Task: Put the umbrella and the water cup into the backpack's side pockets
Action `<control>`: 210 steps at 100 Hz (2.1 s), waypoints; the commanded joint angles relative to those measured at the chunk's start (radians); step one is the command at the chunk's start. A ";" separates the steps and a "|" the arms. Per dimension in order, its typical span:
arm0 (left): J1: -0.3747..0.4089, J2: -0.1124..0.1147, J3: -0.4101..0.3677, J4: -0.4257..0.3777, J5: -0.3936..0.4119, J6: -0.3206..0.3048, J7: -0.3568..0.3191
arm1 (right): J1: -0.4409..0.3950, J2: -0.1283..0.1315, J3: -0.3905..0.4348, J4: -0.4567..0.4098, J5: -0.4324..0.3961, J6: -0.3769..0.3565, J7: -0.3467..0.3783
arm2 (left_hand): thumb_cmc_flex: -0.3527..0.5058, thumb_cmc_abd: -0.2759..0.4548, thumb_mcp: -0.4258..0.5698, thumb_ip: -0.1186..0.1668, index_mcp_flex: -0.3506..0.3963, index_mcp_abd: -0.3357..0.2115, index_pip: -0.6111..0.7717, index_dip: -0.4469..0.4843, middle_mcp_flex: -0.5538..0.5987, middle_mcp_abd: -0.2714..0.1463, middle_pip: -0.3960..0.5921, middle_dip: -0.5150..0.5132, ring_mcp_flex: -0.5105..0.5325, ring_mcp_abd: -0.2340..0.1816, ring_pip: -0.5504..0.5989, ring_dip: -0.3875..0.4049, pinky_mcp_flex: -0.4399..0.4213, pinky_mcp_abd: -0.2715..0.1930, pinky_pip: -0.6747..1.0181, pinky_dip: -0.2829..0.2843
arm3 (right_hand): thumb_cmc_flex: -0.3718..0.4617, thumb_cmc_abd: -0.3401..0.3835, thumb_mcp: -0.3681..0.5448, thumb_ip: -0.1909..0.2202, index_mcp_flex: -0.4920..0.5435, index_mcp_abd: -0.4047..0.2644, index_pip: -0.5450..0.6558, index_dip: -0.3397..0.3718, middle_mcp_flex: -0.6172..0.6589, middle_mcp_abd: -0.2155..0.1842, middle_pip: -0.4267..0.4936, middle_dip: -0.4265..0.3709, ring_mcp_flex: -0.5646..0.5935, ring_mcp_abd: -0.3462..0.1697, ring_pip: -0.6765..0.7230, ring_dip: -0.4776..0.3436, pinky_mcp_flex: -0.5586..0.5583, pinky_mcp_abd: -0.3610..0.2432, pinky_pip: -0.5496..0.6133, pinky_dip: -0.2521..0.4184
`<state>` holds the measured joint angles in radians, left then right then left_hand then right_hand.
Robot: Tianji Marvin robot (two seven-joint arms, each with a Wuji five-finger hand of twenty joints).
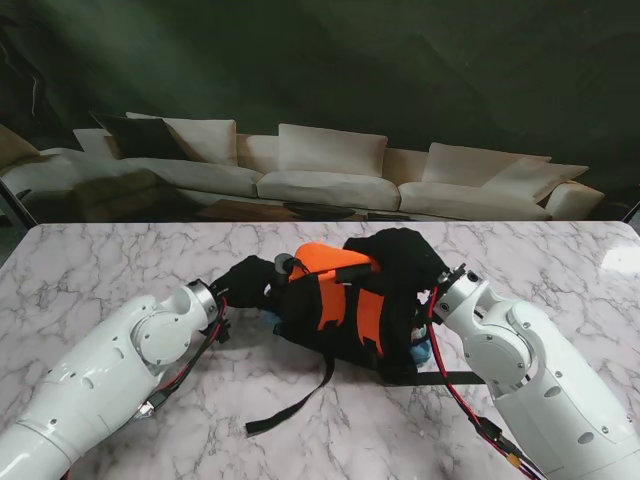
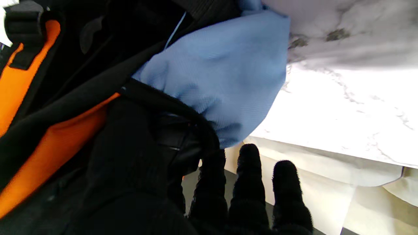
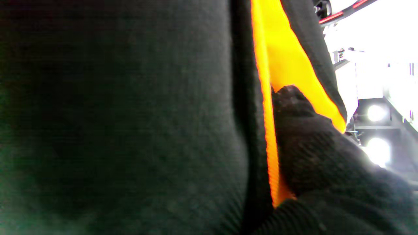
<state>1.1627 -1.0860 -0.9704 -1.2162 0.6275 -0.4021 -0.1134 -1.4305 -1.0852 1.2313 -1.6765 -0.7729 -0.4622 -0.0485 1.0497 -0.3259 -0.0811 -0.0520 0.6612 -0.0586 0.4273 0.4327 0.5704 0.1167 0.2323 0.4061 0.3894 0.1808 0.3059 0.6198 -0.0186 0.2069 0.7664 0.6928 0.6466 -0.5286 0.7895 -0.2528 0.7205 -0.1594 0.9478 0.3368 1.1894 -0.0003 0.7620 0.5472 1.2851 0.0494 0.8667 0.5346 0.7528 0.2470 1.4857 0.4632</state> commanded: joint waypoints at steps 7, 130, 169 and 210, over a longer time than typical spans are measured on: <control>0.049 0.036 -0.062 -0.044 0.044 -0.003 -0.063 | -0.002 -0.001 0.005 -0.014 0.003 -0.004 0.002 | -0.019 0.150 0.075 0.041 0.082 0.045 0.081 0.084 -0.035 0.022 -0.026 -0.020 -0.020 0.000 -0.023 -0.025 -0.027 0.028 -0.038 -0.020 | 0.113 0.066 0.080 0.030 0.044 -0.171 0.038 0.009 0.002 -0.054 -0.004 0.001 0.031 -0.023 0.007 0.011 -0.006 0.008 -0.002 0.013; 0.081 0.034 -0.148 -0.094 -0.050 0.011 -0.112 | 0.007 -0.001 0.002 -0.009 0.015 0.002 0.011 | -0.083 0.194 0.065 0.045 -0.076 0.129 -0.179 0.036 -0.072 0.061 -0.101 -0.088 0.031 0.043 -0.043 -0.049 0.012 0.070 -0.081 -0.044 | 0.110 0.067 0.082 0.030 0.041 -0.169 0.036 0.008 0.002 -0.054 -0.005 0.002 0.030 -0.023 0.005 0.011 -0.006 0.009 -0.002 0.013; 0.345 0.045 -0.456 -0.456 0.042 -0.038 -0.110 | 0.010 -0.002 0.019 -0.029 0.025 0.007 0.017 | -0.148 0.228 0.064 0.039 -0.109 0.166 -0.248 -0.013 -0.076 0.091 -0.150 -0.141 0.005 0.068 -0.094 -0.137 0.038 0.082 -0.169 -0.123 | 0.116 0.071 0.082 0.029 0.044 -0.175 0.038 0.009 0.001 -0.054 -0.003 0.003 0.032 -0.024 0.005 0.012 -0.008 0.009 -0.003 0.013; 0.517 -0.027 -0.429 -0.543 -0.125 0.126 0.141 | -0.004 -0.002 0.036 -0.100 0.107 -0.023 0.065 | -0.172 0.289 0.054 0.034 -0.079 0.199 -0.238 0.006 -0.006 0.086 -0.120 -0.104 0.028 0.082 -0.062 -0.119 0.053 0.090 -0.119 -0.107 | 0.128 0.080 0.082 0.025 0.040 -0.185 0.039 0.016 -0.001 -0.051 -0.002 0.004 0.030 -0.023 0.014 0.014 0.001 0.007 0.001 0.014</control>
<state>1.6548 -1.0945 -1.4254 -1.7664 0.4656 -0.2772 0.0202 -1.4419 -1.0818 1.2651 -1.7522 -0.6556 -0.4756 0.0380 0.8879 -0.0743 -0.0292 -0.0388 0.5541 0.1339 0.1827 0.4255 0.5292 0.2175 0.0918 0.2814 0.4011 0.2618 0.2315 0.4921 0.0319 0.2788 0.6283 0.5730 0.6466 -0.5381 0.7892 -0.2528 0.7322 -0.1611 0.9402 0.3368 1.1896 -0.0003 0.7595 0.5467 1.2849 0.0501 0.8581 0.5380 0.7525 0.2470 1.4856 0.4632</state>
